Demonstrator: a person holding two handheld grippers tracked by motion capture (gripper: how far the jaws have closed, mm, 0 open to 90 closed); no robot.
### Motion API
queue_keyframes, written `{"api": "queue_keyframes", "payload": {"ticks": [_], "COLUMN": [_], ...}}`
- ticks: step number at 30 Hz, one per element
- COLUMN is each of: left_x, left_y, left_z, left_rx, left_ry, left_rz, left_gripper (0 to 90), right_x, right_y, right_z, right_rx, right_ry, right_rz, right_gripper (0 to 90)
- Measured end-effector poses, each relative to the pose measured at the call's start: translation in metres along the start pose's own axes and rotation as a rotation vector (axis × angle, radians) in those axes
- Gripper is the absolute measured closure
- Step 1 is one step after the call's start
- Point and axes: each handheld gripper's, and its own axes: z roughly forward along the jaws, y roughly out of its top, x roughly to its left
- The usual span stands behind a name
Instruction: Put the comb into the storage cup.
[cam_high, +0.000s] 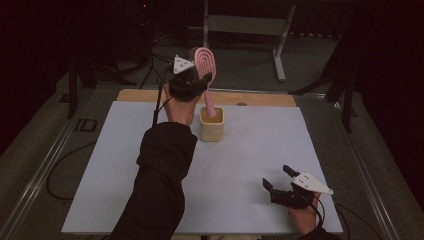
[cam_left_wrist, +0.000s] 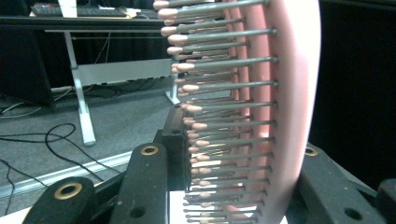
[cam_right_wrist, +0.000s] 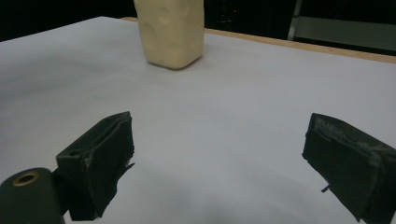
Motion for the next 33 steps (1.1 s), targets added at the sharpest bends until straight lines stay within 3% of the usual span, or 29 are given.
{"api": "queue_keyframes", "payload": {"ticks": [12, 33], "left_x": [0.004, -0.001], "left_y": [-0.002, -0.013], "left_z": [0.005, 0.018], "left_rx": [-0.007, 0.006], "left_ry": [0.003, 0.009], "left_rz": [-0.019, -0.029], "left_gripper": [64.7, 64.7], "right_x": [0.000, 0.000], "right_y": [0.000, 0.000], "right_z": [0.000, 0.000], "right_rx": [-0.001, -0.001], "right_ry": [0.002, 0.005], "right_rz": [-0.002, -0.002], "right_gripper": [8.4, 8.5]}}
